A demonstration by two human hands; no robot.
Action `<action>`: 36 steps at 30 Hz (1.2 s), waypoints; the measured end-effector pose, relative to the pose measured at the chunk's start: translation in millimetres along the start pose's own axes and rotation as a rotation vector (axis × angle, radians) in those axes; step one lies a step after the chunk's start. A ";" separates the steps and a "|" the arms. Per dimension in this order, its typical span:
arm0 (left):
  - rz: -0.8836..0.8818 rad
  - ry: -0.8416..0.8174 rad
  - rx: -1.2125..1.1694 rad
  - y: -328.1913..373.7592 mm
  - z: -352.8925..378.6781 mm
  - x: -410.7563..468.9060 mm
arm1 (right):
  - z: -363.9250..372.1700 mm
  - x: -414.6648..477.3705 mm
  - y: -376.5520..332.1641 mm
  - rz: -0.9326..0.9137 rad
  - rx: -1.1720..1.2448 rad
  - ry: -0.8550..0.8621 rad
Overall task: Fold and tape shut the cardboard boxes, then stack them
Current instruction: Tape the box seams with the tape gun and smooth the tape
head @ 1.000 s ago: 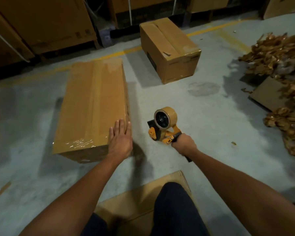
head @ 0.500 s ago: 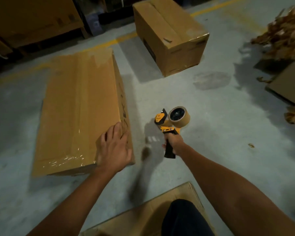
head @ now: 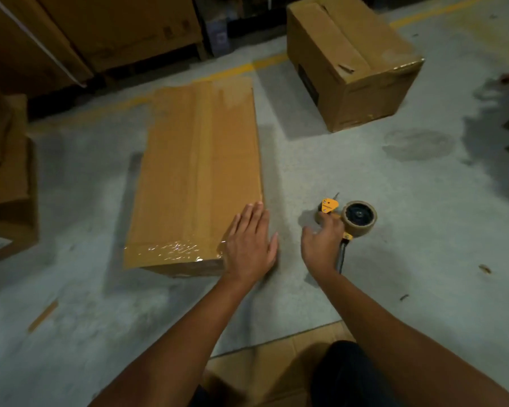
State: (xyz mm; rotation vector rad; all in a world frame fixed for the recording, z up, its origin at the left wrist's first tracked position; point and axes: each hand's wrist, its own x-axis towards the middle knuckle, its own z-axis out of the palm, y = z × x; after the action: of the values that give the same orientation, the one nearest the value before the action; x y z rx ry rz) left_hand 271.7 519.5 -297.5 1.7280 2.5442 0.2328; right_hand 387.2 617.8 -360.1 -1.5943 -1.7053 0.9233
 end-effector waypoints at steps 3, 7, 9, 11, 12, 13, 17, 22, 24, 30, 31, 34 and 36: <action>-0.019 -0.029 -0.156 -22.2 -11.3 -7.0 | 14.9 -36.4 -75.3 -0.248 0.233 -0.048; -0.253 -0.024 0.055 -108.9 -13.7 -32.5 | 49.7 -75.8 -121.3 -0.730 0.010 -0.334; -0.287 -0.011 0.121 -139.7 -13.5 -56.8 | 65.9 -84.9 -107.1 -0.951 -0.342 -0.334; -0.275 -0.023 0.121 -145.6 -7.5 -71.5 | 66.8 -90.2 -93.9 -1.048 -0.608 -0.363; -0.268 -0.018 0.106 -144.7 -5.9 -74.2 | 64.2 -91.5 -91.0 -1.100 -0.674 -0.411; -0.249 -0.022 0.088 -145.7 -4.3 -73.7 | 63.4 -90.6 -87.4 -1.166 -0.728 -0.462; -0.041 -0.127 0.184 -164.6 -9.1 -64.5 | 63.7 -79.5 -92.0 -1.240 -0.896 -0.591; 0.261 -0.175 0.349 -198.0 -21.3 -50.9 | 71.5 -76.9 -133.5 -1.305 -1.060 -0.573; 0.349 -0.139 0.379 -218.4 -30.1 -44.8 | 79.7 -71.7 -143.4 -1.326 -1.058 -0.544; 0.069 -0.112 0.293 -220.2 -18.5 -55.8 | 76.2 -89.3 -113.2 -1.169 -0.936 -0.457; 0.039 -0.119 0.280 -219.4 -19.0 -57.9 | 75.5 -91.7 -114.2 -1.138 -0.937 -0.470; -0.036 -0.120 0.251 -221.1 -22.8 -58.8 | 72.5 -88.2 -118.7 -1.079 -0.902 -0.546; 0.022 -0.128 0.256 -224.7 -24.9 -58.8 | 66.2 -78.4 -113.7 -1.135 -0.877 -0.638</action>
State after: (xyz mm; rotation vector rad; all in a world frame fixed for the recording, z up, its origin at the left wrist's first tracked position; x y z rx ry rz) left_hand 83.8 381.5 -310.2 1.7866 2.5548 -0.2056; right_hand 275.0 531.6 -301.7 -0.3811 -3.1700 0.0227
